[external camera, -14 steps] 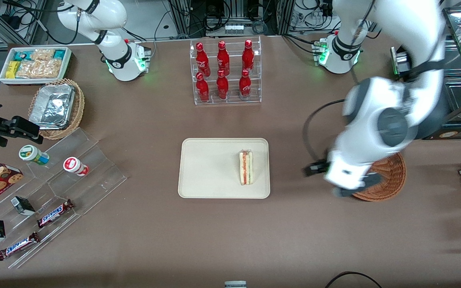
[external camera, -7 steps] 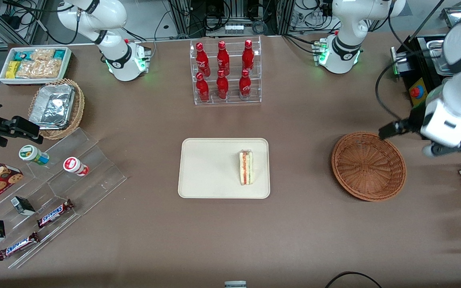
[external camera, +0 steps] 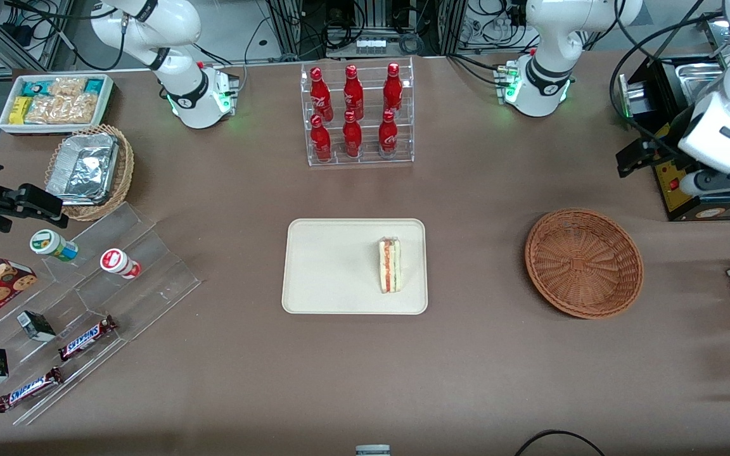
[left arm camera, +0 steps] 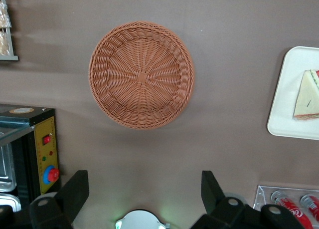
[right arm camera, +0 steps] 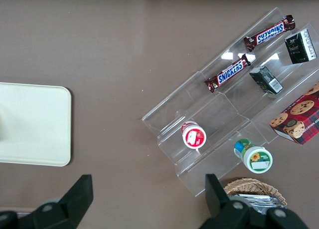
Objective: Place sandwich from basket to tray
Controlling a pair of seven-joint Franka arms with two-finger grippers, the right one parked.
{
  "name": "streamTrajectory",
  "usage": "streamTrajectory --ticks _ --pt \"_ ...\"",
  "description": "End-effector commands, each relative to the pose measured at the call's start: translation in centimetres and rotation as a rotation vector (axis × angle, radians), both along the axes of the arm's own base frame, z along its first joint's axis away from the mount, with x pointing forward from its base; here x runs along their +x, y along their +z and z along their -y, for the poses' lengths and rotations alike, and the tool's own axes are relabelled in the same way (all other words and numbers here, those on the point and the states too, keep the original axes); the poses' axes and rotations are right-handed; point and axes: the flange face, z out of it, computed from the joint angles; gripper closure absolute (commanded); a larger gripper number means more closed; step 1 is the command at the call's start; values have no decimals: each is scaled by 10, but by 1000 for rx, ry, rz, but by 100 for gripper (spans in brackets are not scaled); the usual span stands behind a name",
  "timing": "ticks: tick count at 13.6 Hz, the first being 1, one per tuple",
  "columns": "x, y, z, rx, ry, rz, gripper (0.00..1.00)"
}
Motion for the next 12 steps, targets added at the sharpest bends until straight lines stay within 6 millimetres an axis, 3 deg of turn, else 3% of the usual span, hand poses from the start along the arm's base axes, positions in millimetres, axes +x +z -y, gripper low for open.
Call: streamTrajectory --ticks 1,12 --pt "-9 4 0 -6 -66 10 0" --pt "-10 15 3 -46 -61 95 0"
